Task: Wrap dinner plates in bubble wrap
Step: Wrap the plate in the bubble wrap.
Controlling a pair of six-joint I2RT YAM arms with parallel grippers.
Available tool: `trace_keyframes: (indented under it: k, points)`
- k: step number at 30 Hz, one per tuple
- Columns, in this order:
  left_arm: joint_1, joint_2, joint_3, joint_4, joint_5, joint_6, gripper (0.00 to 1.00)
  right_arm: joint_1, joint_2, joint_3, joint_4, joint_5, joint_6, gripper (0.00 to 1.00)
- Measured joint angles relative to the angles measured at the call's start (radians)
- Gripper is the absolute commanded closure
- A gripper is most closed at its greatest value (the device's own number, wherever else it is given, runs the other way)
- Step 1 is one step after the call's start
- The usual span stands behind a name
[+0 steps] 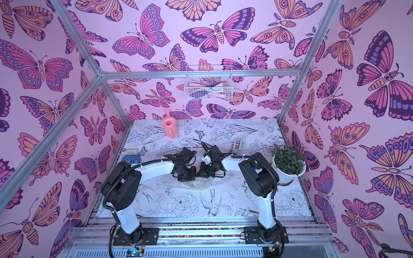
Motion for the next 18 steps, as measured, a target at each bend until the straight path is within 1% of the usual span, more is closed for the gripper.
trace_keyframes:
  k: [4, 7, 9, 13, 15, 18]
  points:
    - [0.076, -0.087, 0.011, -0.068, -0.034, 0.043, 0.82, 0.0, 0.0, 0.0, -0.001, 0.0, -0.002, 1.0]
    - [0.173, -0.146, 0.032, -0.087, -0.043, 0.097, 0.74, 0.0, 0.0, 0.0, -0.002, 0.001, -0.006, 1.0]
    - [0.248, -0.153, 0.055, -0.089, -0.036, 0.14, 0.7, 0.0, 0.0, 0.0, -0.002, 0.001, -0.009, 1.0]
    - [0.391, -0.092, 0.114, -0.097, 0.009, 0.245, 0.61, 0.0, 0.0, 0.0, -0.003, 0.002, -0.017, 1.0]
    - [0.44, -0.037, 0.151, -0.099, 0.034, 0.291, 0.49, 0.0, 0.0, 0.0, -0.004, 0.002, -0.017, 1.0]
    - [0.492, 0.043, 0.202, -0.107, 0.071, 0.349, 0.48, 0.0, 0.0, 0.0, -0.005, 0.003, -0.019, 1.0]
